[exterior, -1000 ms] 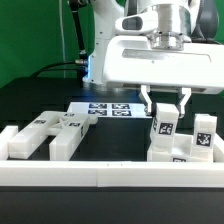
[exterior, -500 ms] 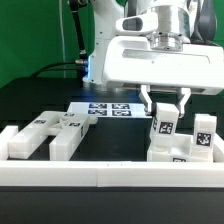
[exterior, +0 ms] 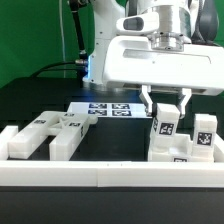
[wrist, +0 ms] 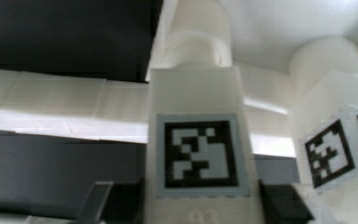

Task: Assemble chair

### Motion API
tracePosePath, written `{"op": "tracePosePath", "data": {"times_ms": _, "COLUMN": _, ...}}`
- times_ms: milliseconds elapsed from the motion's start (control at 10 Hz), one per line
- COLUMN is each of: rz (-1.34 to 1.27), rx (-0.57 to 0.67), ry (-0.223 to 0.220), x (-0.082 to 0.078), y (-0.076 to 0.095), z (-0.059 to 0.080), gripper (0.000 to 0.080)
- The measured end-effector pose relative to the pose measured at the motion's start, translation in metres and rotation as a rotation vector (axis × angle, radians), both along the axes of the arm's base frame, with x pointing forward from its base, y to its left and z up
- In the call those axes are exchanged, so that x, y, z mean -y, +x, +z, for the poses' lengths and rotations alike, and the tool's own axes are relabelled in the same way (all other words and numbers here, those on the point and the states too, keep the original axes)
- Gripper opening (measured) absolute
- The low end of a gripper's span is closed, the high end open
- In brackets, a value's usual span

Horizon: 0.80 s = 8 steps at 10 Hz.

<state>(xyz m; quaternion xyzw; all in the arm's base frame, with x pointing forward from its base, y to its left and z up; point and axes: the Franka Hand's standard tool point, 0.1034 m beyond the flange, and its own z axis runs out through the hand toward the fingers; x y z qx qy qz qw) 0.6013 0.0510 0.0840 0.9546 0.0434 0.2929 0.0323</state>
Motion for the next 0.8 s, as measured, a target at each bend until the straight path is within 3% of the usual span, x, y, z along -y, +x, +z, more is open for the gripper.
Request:
{"op": "tracePosePath", "data": {"times_ms": 400, "rz": 0.001, "rx": 0.003, "ry": -0.003, "x": 0.002, "y": 0.000, "z": 0.000, "gripper": 0.0291}}
{"op": "tracePosePath", "data": {"times_ms": 800, "rz": -0.028, "rx": 0.007, "ry": 0.032, "x": 0.012, "y": 0.002, "z": 0.000, "gripper": 0.0291}}
